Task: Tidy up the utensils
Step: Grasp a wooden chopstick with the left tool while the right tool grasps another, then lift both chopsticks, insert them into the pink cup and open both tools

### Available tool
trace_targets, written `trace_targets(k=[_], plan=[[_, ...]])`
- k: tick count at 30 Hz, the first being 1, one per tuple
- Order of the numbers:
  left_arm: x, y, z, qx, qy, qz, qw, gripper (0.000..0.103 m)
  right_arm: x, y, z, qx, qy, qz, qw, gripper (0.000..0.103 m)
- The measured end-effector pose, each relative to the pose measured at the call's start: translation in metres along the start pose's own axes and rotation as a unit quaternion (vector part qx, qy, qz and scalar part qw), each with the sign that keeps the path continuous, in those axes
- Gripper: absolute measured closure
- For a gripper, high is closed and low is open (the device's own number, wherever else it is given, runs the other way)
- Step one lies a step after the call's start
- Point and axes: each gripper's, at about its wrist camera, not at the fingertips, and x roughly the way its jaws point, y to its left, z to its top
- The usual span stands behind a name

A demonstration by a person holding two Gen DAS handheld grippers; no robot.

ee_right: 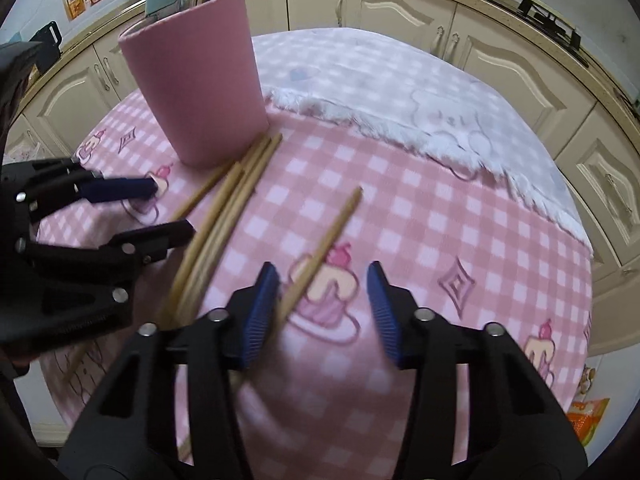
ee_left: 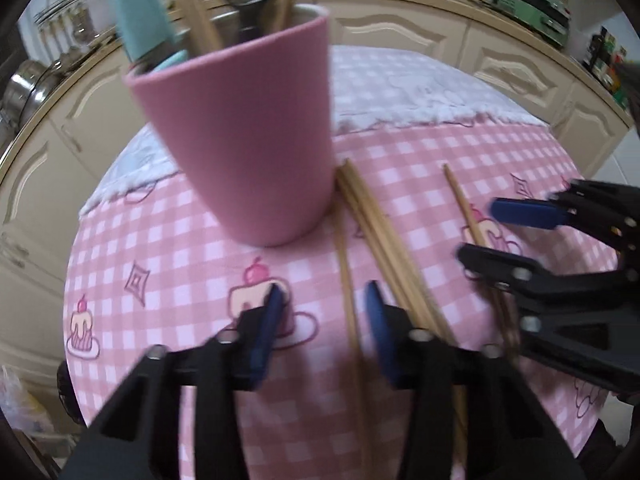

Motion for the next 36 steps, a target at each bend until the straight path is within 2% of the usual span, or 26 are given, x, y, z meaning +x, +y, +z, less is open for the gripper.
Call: trace_targets(k=[1, 2, 3, 4, 7, 9, 13, 16, 20, 26, 29, 32, 36], plan=[[0.000, -0.002, 0.001, 0.005, 0.001, -0.003, 1.0000, 0.082, 0.000, 0.003, 0.000, -0.006, -0.002, 0.003, 1.000, 0.065], [-0.001, -0.005, 0.001, 0.012, 0.003, -0.003, 0.9999, 0.097, -0.001, 0.005, 0.000, -0.014, -0.004, 0.011, 1.000, 0.072], [-0.002, -0.007, 0.000, 0.017, 0.005, -0.004, 0.9998, 0.098, -0.001, 0.009, -0.001, -0.022, -0.004, 0.026, 0.999, 0.080], [-0.003, -0.009, -0.003, 0.023, 0.005, -0.002, 0.9997, 0.098, -0.003, 0.012, -0.004, -0.037, -0.004, 0.046, 0.998, 0.081], [-0.008, -0.010, -0.010, 0.019, 0.005, -0.005, 0.9998, 0.097, -0.005, 0.011, -0.007, -0.044, -0.001, 0.049, 0.998, 0.084], [-0.007, -0.006, -0.011, 0.008, 0.001, -0.004, 1.0000, 0.096, -0.003, 0.008, -0.003, -0.027, 0.000, 0.040, 0.999, 0.086], [-0.006, -0.007, -0.006, 0.016, 0.000, -0.003, 0.9999, 0.098, 0.000, 0.021, 0.001, -0.041, -0.007, 0.020, 0.999, 0.089], [-0.006, -0.006, -0.006, 0.018, -0.002, -0.005, 0.9998, 0.098, -0.004, 0.012, -0.002, -0.020, -0.011, 0.057, 0.998, 0.097], [-0.014, -0.001, -0.012, -0.008, -0.021, -0.011, 0.9997, 0.098, -0.019, -0.008, -0.008, 0.019, -0.040, 0.113, 0.993, 0.097], [-0.050, 0.010, -0.022, -0.064, -0.096, -0.020, 0.9930, 0.098, -0.050, -0.027, -0.010, 0.048, -0.097, 0.175, 0.979, 0.097], [-0.073, 0.015, -0.027, -0.088, -0.148, -0.024, 0.9848, 0.098, -0.069, -0.032, -0.011, 0.052, -0.136, 0.195, 0.970, 0.097], [-0.096, 0.018, -0.030, -0.103, -0.205, -0.024, 0.9729, 0.098, -0.086, -0.033, -0.012, 0.051, -0.174, 0.205, 0.962, 0.097], [-0.118, 0.025, -0.033, -0.121, -0.259, -0.021, 0.9581, 0.098, -0.100, -0.032, -0.012, 0.051, -0.213, 0.216, 0.951, 0.097]])
